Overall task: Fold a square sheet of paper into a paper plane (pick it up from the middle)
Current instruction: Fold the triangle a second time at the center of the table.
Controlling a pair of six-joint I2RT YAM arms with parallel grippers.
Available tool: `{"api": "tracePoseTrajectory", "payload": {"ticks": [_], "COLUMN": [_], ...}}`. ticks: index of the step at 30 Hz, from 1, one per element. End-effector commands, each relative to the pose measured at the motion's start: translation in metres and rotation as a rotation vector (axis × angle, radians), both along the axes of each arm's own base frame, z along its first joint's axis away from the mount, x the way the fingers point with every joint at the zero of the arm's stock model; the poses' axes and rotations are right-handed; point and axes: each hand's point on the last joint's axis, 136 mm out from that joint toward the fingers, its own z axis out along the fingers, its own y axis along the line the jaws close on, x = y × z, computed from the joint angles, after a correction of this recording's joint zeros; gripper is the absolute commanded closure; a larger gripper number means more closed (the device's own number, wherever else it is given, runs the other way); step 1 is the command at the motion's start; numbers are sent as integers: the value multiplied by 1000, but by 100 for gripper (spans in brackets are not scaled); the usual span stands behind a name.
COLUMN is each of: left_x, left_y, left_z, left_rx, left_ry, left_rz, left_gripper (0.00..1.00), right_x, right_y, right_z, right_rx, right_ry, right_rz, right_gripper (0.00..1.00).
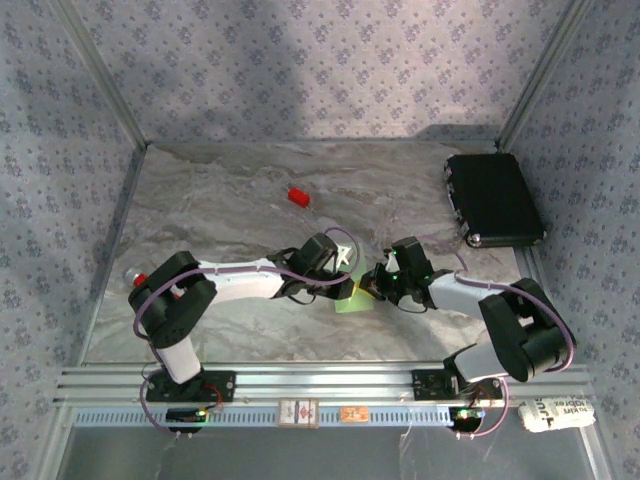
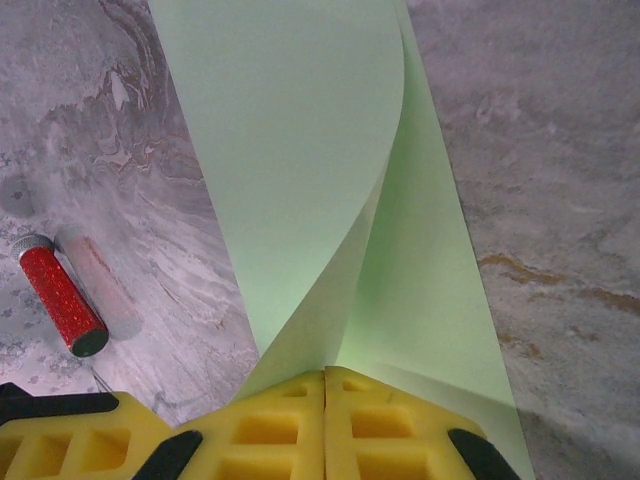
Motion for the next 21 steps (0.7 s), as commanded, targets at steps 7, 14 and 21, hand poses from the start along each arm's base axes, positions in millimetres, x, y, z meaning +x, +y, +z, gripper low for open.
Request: {"api": "tracePoseTrajectory", "payload": {"ticks": [7, 14, 21], "left_x": [12, 14, 19], "left_y": [5, 13, 18], "left_z": [7, -5, -14], "left_rx": [-3, 32, 61], "left_ry": [-9, 2, 1], "left_rz": [3, 3, 3], "left_gripper": [100, 100, 100], "right_x": [-9, -13, -17], "right_y": [-3, -9, -19], "right_z": [-12, -28, -42], "right_rx": [-52, -115, -206], "right_ry": [34, 76, 113], "right_rz": [10, 16, 12], "right_gripper": [93, 93, 95]}}
